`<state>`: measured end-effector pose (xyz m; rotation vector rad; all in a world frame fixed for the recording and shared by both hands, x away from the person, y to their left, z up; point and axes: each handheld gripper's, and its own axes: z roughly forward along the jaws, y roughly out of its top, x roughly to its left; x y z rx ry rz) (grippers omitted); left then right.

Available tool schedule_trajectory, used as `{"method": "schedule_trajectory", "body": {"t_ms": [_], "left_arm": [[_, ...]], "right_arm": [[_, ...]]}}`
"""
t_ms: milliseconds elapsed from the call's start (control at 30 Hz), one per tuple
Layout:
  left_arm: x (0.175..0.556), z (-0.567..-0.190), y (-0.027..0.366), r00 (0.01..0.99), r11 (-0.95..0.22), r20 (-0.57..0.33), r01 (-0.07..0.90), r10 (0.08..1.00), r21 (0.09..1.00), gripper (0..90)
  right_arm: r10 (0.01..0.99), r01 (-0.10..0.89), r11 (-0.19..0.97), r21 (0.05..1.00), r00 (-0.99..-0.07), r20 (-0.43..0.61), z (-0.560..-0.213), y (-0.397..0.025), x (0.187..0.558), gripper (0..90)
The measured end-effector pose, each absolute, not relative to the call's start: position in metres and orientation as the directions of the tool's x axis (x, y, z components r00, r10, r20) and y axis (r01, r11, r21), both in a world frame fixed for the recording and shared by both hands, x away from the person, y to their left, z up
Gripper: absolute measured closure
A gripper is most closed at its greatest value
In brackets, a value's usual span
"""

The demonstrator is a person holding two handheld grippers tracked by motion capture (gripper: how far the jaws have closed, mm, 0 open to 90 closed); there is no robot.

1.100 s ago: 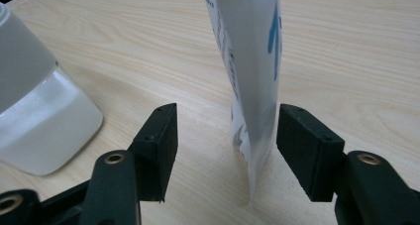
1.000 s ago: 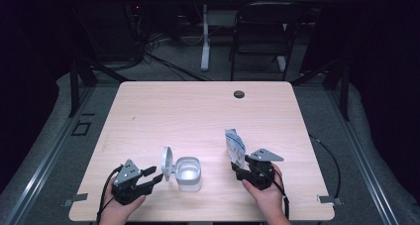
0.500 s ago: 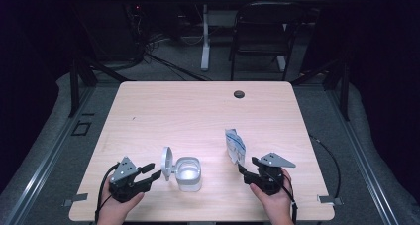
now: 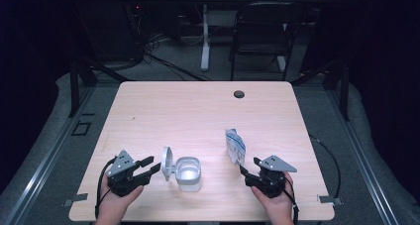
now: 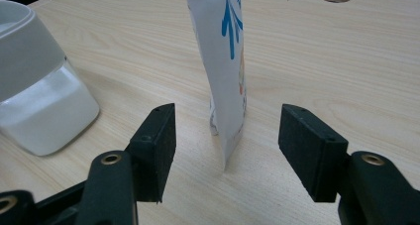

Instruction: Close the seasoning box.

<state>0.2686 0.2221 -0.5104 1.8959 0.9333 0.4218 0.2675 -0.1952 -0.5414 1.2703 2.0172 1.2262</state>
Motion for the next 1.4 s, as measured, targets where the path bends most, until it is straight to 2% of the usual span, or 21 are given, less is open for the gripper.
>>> {"method": "schedule_trajectory", "body": {"t_ms": [433, 833, 1000, 1200, 1400], "left_arm": [[0.265, -0.497, 0.219, 0.659, -0.259, -0.09, 0.412, 0.747, 0.873, 61.5], [0.263, -0.487, 0.216, 0.67, -0.26, -0.085, 0.398, 0.737, 0.88, 65.5], [0.261, -0.484, 0.215, 0.675, -0.268, -0.082, 0.397, 0.733, 0.878, 71.9], [0.26, -0.482, 0.214, 0.681, -0.27, -0.089, 0.402, 0.727, 0.875, 85.3], [0.259, -0.479, 0.21, 0.7, -0.282, -0.091, 0.398, 0.708, 0.873, 90.0]], "right_arm": [[0.889, 0.471, 0.149, 0.869, -0.449, 0.09, -0.539, -0.206, 0.267, 39.7], [0.899, 0.466, 0.14, 0.874, -0.43, 0.085, -0.531, -0.221, 0.267, 38.9], [0.902, 0.473, 0.125, 0.872, -0.42, 0.098, -0.532, -0.225, 0.267, 38.9], [0.904, 0.475, 0.126, 0.871, -0.417, 0.097, -0.535, -0.224, 0.268, 39.0], [0.908, 0.488, 0.116, 0.865, -0.404, 0.106, -0.538, -0.226, 0.27, 39.0]]}}
